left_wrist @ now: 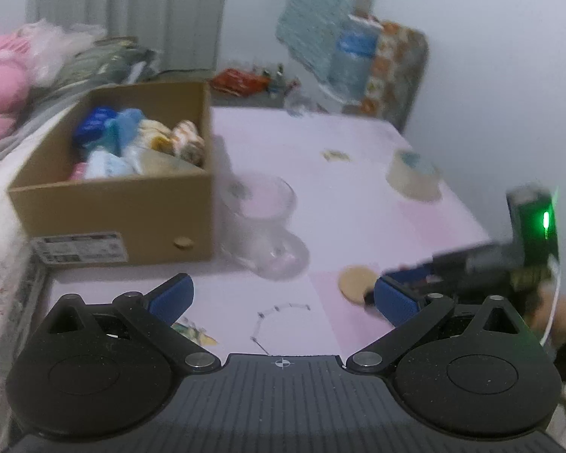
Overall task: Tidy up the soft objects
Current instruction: 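Lift the sponge disc with the right tool toward the left tool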
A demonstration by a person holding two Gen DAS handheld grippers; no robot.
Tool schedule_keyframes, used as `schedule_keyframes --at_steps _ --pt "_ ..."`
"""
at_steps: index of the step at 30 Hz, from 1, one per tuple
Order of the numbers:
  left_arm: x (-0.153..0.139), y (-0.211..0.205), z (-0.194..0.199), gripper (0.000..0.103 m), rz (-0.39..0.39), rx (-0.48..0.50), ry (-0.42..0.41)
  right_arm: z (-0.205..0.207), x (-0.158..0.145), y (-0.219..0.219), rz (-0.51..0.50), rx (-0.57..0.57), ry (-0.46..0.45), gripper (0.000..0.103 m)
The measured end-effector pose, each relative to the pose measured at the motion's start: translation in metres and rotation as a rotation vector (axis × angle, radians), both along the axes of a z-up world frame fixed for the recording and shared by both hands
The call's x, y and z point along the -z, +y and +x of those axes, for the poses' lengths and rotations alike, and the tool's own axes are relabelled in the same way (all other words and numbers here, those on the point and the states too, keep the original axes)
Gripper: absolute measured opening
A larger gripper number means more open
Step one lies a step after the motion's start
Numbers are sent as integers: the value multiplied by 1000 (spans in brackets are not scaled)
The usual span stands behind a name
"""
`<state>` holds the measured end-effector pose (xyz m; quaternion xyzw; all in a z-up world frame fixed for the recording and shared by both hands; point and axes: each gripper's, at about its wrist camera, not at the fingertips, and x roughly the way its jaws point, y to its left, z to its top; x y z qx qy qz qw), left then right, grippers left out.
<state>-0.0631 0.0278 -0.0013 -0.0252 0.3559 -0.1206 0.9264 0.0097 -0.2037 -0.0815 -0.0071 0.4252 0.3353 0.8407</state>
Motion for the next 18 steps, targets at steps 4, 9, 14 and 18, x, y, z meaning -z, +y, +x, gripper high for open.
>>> schedule_keyframes --at_steps 4,9,14,18 --pt "23 -34 9 102 64 95 24 10 2 -24 138 54 83 57" --pt "55 -77 25 100 194 175 -35 12 8 -49 273 133 133 58" --pt "74 -96 39 82 220 214 -26 17 16 -61 369 179 208 58" --pt "80 -100 49 74 196 233 -17 23 18 -59 376 193 261 58"
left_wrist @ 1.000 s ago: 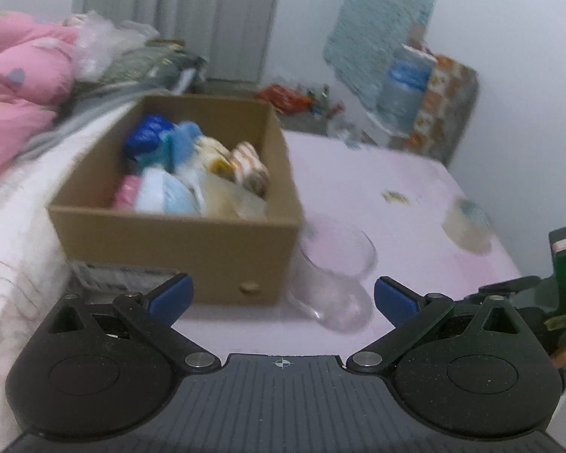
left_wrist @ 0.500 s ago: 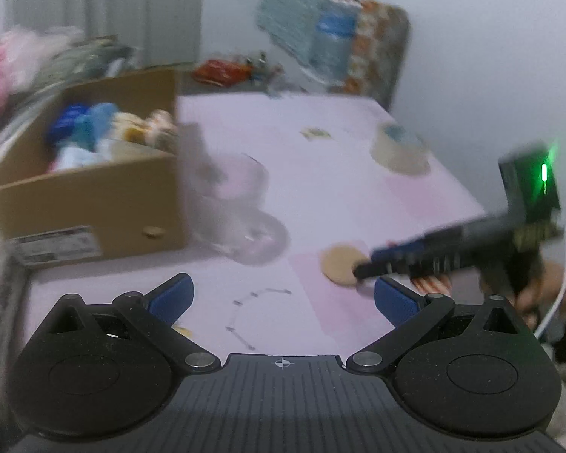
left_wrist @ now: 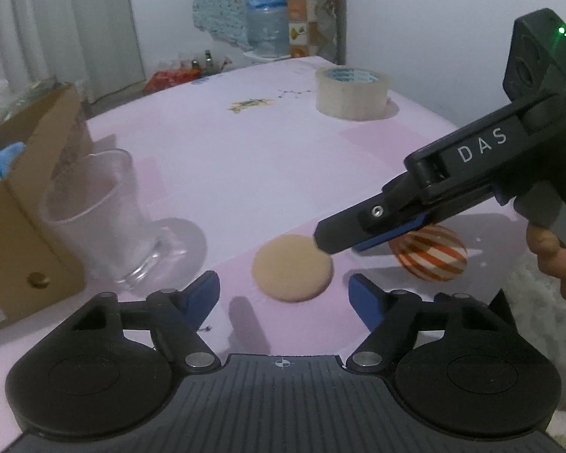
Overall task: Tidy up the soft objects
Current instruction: 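Lift the sponge disc with the right tool toward the left tool, then grasp the sponge disc with the left tool while the right tool holds it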
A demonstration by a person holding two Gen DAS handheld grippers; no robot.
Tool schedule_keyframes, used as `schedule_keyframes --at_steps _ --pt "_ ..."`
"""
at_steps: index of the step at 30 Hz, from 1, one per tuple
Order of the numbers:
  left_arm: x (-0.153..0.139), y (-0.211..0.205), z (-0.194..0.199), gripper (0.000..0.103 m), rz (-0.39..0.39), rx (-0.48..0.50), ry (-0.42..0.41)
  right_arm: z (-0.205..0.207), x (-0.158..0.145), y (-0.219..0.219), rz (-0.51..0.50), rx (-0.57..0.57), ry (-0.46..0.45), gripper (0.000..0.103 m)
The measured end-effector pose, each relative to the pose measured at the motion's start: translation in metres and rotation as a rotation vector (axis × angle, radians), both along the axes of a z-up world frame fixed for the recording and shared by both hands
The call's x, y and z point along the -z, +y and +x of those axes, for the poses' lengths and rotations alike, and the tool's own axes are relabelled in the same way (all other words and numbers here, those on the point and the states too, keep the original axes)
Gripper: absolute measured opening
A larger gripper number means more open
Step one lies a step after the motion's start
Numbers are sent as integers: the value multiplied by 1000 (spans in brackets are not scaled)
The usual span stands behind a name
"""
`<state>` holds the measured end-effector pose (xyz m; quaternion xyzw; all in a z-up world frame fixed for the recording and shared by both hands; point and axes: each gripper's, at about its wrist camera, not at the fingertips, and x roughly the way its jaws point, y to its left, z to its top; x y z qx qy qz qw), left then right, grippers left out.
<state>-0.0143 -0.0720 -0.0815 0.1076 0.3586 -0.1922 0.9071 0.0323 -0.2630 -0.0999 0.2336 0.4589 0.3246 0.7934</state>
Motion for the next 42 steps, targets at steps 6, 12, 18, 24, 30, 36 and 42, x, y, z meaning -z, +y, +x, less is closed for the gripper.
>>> schedule_keyframes --at_steps 6,12,18,24,30,36,42 --pt "8 0 15 67 -55 17 54 10 3 15 6 0 84 59" --pt "8 4 18 67 -72 15 54 12 2 29 14 -5 97 69" --pt "7 14 14 65 -101 -20 59 18 13 19 190 4 160 69" --pt "4 14 16 54 -106 -58 63 18 9 19 299 -15 141 69" --pt "1 20 17 38 -126 -121 74 18 10 17 296 2 140 68" --pt "0 26 18 34 -166 -143 91 20 14 12 230 58 156 67" --pt "0 28 20 34 -169 -142 89 28 19 26 172 54 193 56"
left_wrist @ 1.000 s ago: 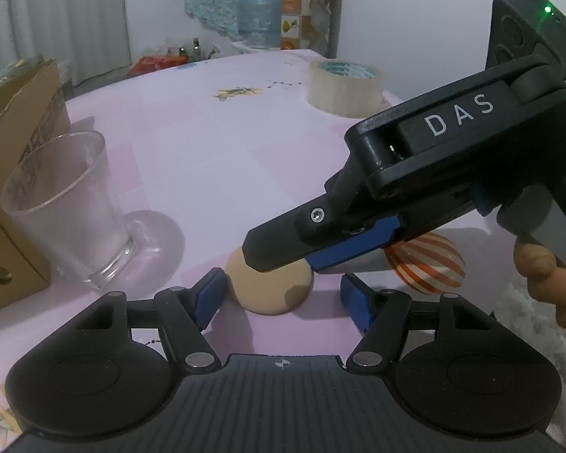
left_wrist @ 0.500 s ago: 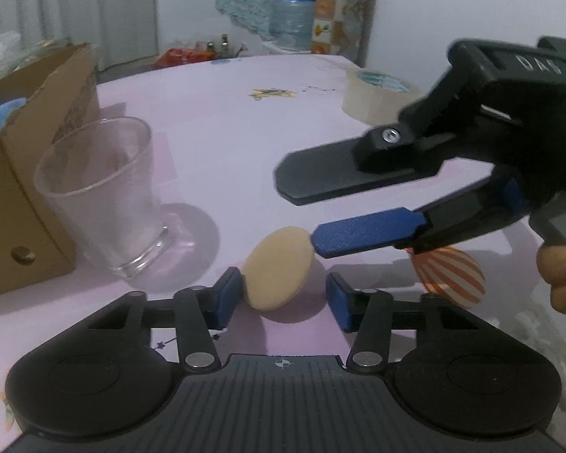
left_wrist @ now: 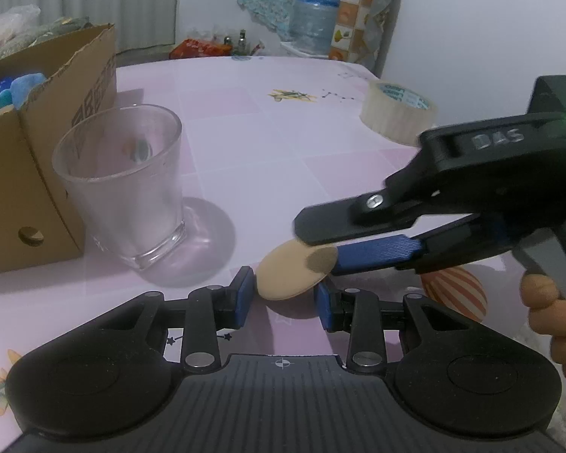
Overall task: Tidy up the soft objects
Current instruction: 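Grasp the sponge disc with the left tool while the right tool holds it, then open the left tool while the right tool carries the sponge disc over the box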
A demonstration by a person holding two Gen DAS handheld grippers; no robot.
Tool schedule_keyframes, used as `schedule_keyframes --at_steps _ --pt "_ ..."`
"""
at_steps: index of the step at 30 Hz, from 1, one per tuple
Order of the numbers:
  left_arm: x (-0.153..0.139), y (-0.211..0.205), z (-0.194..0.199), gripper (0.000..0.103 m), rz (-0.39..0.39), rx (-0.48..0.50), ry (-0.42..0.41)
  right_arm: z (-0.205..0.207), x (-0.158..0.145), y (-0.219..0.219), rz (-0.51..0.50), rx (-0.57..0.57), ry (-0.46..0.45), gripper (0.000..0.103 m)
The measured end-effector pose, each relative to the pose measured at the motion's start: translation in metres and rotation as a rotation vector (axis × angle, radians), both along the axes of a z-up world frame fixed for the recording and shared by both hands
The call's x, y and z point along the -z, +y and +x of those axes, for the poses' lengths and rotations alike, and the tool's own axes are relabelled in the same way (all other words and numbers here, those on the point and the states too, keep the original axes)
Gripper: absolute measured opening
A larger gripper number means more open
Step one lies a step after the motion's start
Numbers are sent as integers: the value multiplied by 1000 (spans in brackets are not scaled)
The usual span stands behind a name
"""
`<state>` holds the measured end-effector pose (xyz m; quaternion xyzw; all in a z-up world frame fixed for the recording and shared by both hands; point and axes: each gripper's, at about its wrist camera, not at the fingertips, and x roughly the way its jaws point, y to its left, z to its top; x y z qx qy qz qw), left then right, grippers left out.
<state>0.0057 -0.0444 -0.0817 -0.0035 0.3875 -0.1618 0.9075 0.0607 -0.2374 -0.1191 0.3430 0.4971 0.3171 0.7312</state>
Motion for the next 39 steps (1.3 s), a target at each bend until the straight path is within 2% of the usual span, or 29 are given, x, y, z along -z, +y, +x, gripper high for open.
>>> schedule_keyframes --at_steps 1,3,9,14,20,26,30,34,39 --pt "0 0 0 34 -1 1 -1 1 1 3 -13 -1 4 56" --pt "1 1 0 34 -1 4 -5 2 5 6 -22 1 13 44" --pt "-2 4 -3 35 -32 36 8 -3 9 3 -5 24 18 22" --pt "-19 8 -15 35 -44 77 -15 -19 -11 6 10 -2 -28 20" --pt "-64 34 -42 36 -72 53 -99 -34 -63 25 21 -97 -141 20" --pt "-110 81 -50 37 -139 -72 -198 -30 -120 77 52 -232 -297 20" --pt "-123 108 -40 39 -149 -180 -259 -11 -147 118 62 -306 -360 20" --pt "-122 132 -23 44 -149 -273 -274 17 -156 160 46 -366 -352 20" --pt "-112 164 -15 56 -191 -330 -256 52 -145 195 -11 -399 -282 19"
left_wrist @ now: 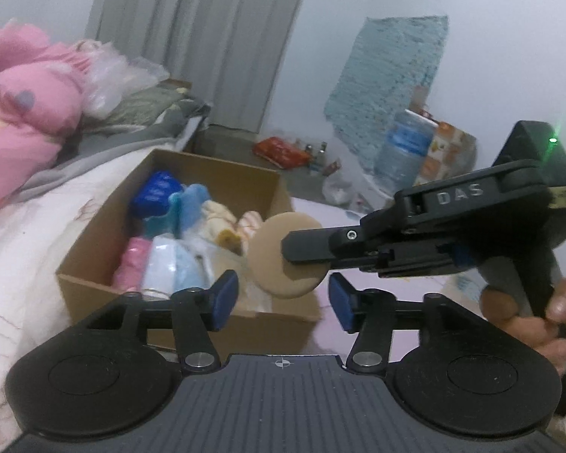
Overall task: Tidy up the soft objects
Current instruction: 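Open the left tool while the right tool carries the sponge disc over the box, then lower the sponge disc into the box and open the right tool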
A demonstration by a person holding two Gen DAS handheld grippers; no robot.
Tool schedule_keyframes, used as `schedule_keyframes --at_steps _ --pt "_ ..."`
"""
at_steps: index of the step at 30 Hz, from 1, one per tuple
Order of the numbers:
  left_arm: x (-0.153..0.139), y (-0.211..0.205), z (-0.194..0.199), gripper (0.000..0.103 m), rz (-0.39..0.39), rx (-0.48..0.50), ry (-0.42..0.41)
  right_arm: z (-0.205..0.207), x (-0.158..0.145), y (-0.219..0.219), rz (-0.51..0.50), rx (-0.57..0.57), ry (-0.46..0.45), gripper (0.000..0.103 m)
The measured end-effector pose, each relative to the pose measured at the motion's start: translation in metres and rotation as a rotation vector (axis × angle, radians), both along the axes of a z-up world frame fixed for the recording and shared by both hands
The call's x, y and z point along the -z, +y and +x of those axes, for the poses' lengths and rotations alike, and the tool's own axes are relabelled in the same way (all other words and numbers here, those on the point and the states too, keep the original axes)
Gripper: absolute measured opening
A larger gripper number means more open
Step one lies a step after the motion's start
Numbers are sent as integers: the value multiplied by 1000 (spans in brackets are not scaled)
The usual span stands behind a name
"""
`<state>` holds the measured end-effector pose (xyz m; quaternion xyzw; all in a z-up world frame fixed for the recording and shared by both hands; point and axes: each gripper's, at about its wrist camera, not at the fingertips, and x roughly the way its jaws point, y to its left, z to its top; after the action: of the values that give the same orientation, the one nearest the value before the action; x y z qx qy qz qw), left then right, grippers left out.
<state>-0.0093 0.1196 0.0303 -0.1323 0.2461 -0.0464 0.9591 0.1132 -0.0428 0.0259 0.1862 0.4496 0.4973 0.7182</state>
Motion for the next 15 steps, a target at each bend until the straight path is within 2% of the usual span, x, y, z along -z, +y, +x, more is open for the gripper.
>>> schedule_keyframes --at_steps 6,10,15 --pt "0 42 -2 60 -24 -95 -16 28 10 25 -134 -42 -17 19" --pt "2 67 -1 63 -40 -196 -20 47 23 45 -226 -111 9 20" --pt "6 83 0 67 -55 -251 1 61 37 67 -308 -214 48 20"
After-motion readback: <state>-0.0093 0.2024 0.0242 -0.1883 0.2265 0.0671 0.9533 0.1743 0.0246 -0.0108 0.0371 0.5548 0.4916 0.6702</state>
